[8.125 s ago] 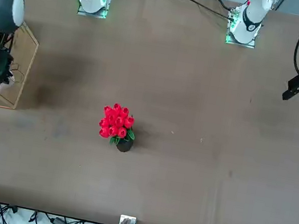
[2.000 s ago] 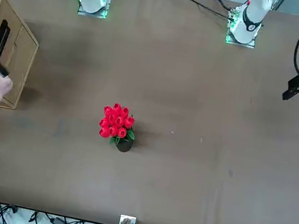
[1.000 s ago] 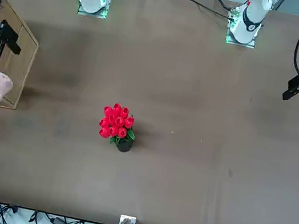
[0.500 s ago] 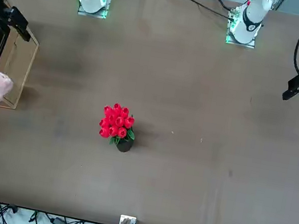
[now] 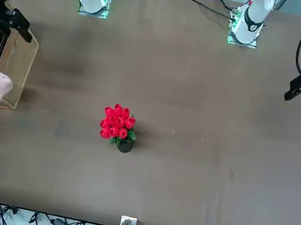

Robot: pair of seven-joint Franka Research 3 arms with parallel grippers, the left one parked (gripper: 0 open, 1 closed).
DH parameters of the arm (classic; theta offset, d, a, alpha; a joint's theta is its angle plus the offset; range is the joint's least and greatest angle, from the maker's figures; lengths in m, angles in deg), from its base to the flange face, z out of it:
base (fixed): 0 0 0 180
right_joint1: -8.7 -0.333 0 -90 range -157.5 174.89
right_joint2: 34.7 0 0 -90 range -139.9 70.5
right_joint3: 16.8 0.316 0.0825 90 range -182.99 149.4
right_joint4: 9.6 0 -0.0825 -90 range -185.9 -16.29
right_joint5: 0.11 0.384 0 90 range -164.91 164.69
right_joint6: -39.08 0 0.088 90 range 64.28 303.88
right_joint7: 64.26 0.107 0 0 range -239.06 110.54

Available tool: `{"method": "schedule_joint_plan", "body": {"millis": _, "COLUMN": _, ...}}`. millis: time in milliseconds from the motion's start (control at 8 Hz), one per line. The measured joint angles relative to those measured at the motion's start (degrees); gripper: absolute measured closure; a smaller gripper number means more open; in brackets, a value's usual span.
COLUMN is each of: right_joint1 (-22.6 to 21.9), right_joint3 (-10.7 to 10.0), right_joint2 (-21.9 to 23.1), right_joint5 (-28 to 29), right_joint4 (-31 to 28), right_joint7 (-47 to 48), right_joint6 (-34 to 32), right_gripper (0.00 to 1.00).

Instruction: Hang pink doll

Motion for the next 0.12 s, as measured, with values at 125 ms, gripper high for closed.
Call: {"method": "schedule_joint_plan", "body": {"millis": 125, "right_joint1": 0.0, "right_joint3": 0.0, "right_joint2": 0.0, "right_joint5": -0.5, "right_joint4": 0.0, "right_joint7": -1.6, "right_joint6": -0.2, "right_gripper": 0.0}}
